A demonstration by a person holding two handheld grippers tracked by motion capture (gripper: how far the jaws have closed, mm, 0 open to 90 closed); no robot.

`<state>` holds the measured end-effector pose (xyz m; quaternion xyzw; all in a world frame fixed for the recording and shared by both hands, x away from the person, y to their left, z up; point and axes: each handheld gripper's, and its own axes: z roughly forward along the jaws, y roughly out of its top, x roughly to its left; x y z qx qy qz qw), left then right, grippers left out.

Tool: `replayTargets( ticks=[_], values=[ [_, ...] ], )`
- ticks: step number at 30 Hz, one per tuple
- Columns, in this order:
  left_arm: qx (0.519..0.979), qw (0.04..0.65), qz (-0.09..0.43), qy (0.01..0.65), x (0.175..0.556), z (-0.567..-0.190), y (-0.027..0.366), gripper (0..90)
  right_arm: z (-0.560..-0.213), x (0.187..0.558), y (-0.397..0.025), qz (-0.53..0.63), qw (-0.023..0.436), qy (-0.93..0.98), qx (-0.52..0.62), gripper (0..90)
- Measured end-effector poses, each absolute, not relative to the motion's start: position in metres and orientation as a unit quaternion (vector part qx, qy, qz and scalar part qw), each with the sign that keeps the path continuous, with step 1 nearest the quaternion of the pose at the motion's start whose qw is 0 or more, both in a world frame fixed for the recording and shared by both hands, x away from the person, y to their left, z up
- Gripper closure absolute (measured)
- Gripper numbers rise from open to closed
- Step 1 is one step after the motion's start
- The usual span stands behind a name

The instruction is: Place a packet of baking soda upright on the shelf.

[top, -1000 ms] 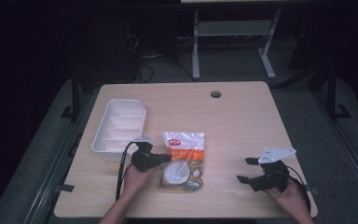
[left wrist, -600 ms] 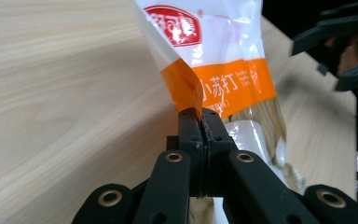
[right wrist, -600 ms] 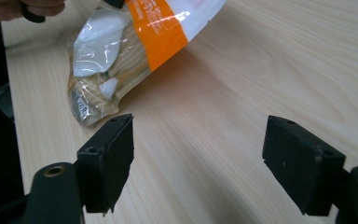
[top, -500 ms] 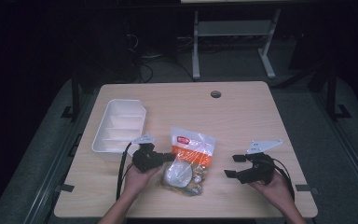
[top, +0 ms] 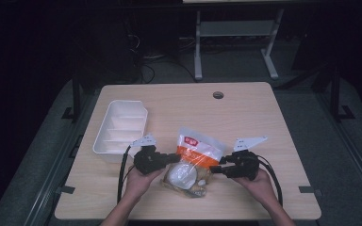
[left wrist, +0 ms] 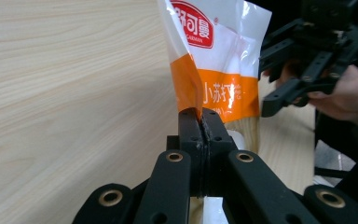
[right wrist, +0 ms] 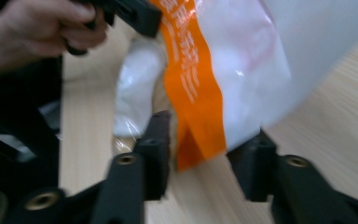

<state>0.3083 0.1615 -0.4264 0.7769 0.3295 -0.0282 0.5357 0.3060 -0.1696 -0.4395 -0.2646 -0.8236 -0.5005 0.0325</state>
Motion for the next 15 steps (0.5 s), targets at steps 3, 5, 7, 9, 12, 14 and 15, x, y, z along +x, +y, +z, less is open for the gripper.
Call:
replayTargets(
  ticks=[3, 5, 7, 9, 12, 14, 15],
  values=[
    [0.777, 0.537, -0.026, 0.327, 0.306, -0.425, 0.162, 89.3, -0.438, 0.306, -0.166, -0.503, 0.036, -0.82, -0.269, 73.9],
    [0.777, 0.538, -0.028, 0.325, 0.306, -0.426, 0.163, 89.2, -0.438, 0.307, -0.167, -0.512, 0.045, -0.816, -0.266, 82.3],
    [0.779, 0.536, -0.028, 0.324, 0.306, -0.427, 0.162, 89.1, -0.437, 0.305, -0.167, -0.51, 0.04, -0.82, -0.256, 89.3],
    [0.78, 0.535, -0.029, 0.324, 0.307, -0.429, 0.161, 89.1, -0.436, 0.305, -0.167, -0.508, 0.035, -0.822, -0.254, 89.5],
    [0.778, 0.539, -0.03, 0.322, 0.307, -0.428, 0.162, 88.9, -0.431, 0.304, -0.168, -0.508, 0.024, -0.825, -0.248, 89.7],
    [0.774, 0.545, -0.026, 0.32, 0.307, -0.427, 0.163, 88.9, -0.424, 0.305, -0.168, -0.51, 0.011, -0.825, -0.241, 89.8],
    [0.773, 0.548, -0.023, 0.319, 0.307, -0.426, 0.164, 88.9, -0.42, 0.305, -0.167, -0.512, 0.002, -0.825, -0.24, 89.8]
  ],
)
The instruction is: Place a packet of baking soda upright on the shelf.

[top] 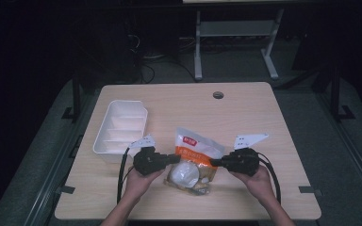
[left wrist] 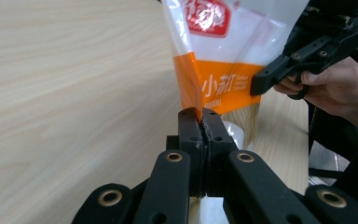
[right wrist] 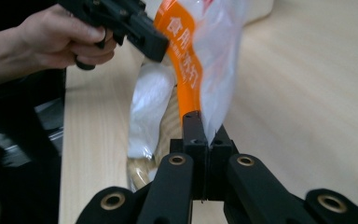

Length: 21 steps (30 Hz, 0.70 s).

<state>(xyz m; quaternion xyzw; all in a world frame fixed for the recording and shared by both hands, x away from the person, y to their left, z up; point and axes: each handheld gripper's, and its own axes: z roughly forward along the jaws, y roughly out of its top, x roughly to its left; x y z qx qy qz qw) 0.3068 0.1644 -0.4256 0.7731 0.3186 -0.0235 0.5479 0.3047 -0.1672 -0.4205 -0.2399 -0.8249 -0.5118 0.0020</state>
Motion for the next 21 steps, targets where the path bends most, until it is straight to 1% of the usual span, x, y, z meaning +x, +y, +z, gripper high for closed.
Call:
replayTargets(
  ticks=[6, 8, 9, 10, 12, 15, 16, 17, 18, 19, 21],
  values=[
    [0.776, 0.549, -0.015, 0.311, 0.305, -0.426, 0.17, 88.2, -0.407, 0.302, -0.16, -0.507, -0.037, -0.834, -0.213, 89.9],
    [0.781, 0.543, -0.014, 0.306, 0.304, -0.428, 0.169, 87.6, -0.407, 0.301, -0.16, -0.504, -0.039, -0.837, -0.21, 89.9],
    [0.781, 0.544, -0.011, 0.307, 0.304, -0.429, 0.169, 84.5, -0.407, 0.301, -0.159, -0.502, -0.041, -0.839, -0.205, 89.9],
    [0.784, 0.54, -0.02, 0.306, 0.306, -0.429, 0.167, 74.9, -0.407, 0.3, -0.159, -0.502, -0.041, -0.84, -0.2, 89.9],
    [0.787, 0.533, -0.025, 0.309, 0.307, -0.431, 0.164, 60.8, -0.405, 0.3, -0.157, -0.501, -0.04, -0.844, -0.189, 89.9],
    [0.799, 0.519, -0.024, 0.303, 0.307, -0.433, 0.159, 58.4, -0.404, 0.299, -0.157, -0.503, -0.04, -0.843, -0.183, 89.9],
    [0.801, 0.516, -0.027, 0.303, 0.307, -0.434, 0.158, 59.1, -0.404, 0.298, -0.157, -0.505, -0.041, -0.843, -0.18, 89.9],
    [0.802, 0.514, -0.03, 0.302, 0.308, -0.435, 0.158, 62.5, -0.403, 0.298, -0.156, -0.506, -0.042, -0.843, -0.176, 89.9],
    [0.804, 0.51, -0.028, 0.303, 0.308, -0.436, 0.158, 75.6, -0.403, 0.298, -0.156, -0.506, -0.042, -0.843, -0.177, 89.8],
    [0.803, 0.512, -0.033, 0.303, 0.309, -0.436, 0.159, 75.6, -0.403, 0.298, -0.156, -0.506, -0.042, -0.843, -0.177, 89.8],
    [0.798, 0.516, -0.043, 0.307, 0.31, -0.436, 0.161, 82.5, -0.404, 0.298, -0.156, -0.506, -0.042, -0.842, -0.181, 89.7]
  ],
)
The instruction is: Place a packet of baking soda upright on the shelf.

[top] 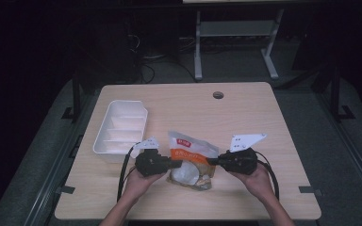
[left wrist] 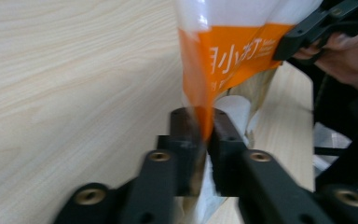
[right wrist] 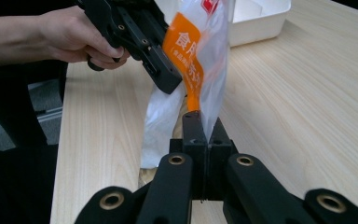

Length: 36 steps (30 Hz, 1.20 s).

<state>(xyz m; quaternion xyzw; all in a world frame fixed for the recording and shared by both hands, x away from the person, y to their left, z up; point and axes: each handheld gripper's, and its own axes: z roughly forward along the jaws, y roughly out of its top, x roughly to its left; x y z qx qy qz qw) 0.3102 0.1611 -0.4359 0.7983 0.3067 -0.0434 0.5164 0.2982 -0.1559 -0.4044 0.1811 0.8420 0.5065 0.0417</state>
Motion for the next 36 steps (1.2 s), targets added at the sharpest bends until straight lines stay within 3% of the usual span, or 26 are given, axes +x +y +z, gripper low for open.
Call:
replayTargets(
  ticks=[3, 8, 13, 19, 22, 36],
  values=[
    [0.802, 0.514, -0.036, 0.302, 0.308, -0.435, 0.161, 87.2, -0.409, 0.3, -0.156, 0.514, 0.037, 0.835, 0.194, 87.8],
    [0.8, 0.516, -0.035, 0.303, 0.307, -0.436, 0.161, 87.8, -0.422, 0.297, -0.152, 0.517, 0.039, 0.823, 0.232, 73.1],
    [0.803, 0.516, -0.034, 0.297, 0.306, -0.436, 0.16, 87.8, -0.429, 0.299, -0.144, 0.512, 0.013, 0.826, 0.234, 74.3],
    [0.804, 0.516, -0.033, 0.292, 0.305, -0.436, 0.159, 87.5, -0.432, 0.301, -0.143, 0.514, -0.015, 0.821, 0.25, 87.3],
    [0.807, 0.515, -0.027, 0.288, 0.304, -0.435, 0.159, 86.0, -0.432, 0.302, -0.144, 0.514, -0.02, 0.82, 0.25, 89.4],
    [0.819, 0.489, 0.034, 0.297, 0.29, -0.431, 0.161, 46.3, -0.405, 0.29, -0.157, 0.513, 0.035, 0.822, 0.245, 89.9]
  ],
)
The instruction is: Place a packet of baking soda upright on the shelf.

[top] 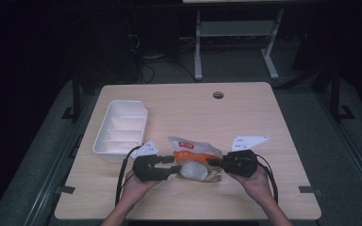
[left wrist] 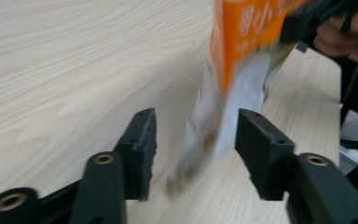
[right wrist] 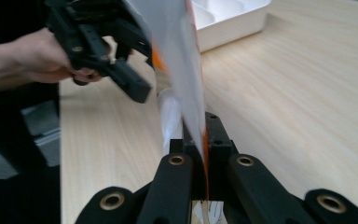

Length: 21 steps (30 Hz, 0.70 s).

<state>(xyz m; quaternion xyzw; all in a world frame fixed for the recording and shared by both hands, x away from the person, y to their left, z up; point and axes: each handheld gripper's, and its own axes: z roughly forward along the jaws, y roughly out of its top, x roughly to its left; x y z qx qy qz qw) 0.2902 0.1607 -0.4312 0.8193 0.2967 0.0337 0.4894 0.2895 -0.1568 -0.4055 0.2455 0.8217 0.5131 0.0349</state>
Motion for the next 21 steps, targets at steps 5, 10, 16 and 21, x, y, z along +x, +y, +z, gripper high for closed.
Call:
replayTargets(
  ticks=[5, 10, 16, 21],
  values=[
    [0.835, 0.468, 0.05, 0.286, 0.281, -0.429, 0.159, 36.3, -0.396, 0.291, -0.166, 0.503, 0.056, 0.824, 0.255, 89.9],
    [0.845, 0.455, 0.06, 0.275, 0.273, -0.432, 0.163, 30.3, -0.389, 0.297, -0.166, 0.497, 0.063, 0.827, 0.254, 89.9],
    [0.85, 0.451, 0.08, 0.259, 0.266, -0.435, 0.169, 22.7, -0.379, 0.307, -0.158, 0.492, 0.067, 0.831, 0.249, 89.9],
    [0.856, 0.443, 0.087, 0.251, 0.263, -0.438, 0.172, 22.3, -0.374, 0.318, -0.152, 0.498, 0.066, 0.828, 0.249, 89.9]
  ],
)
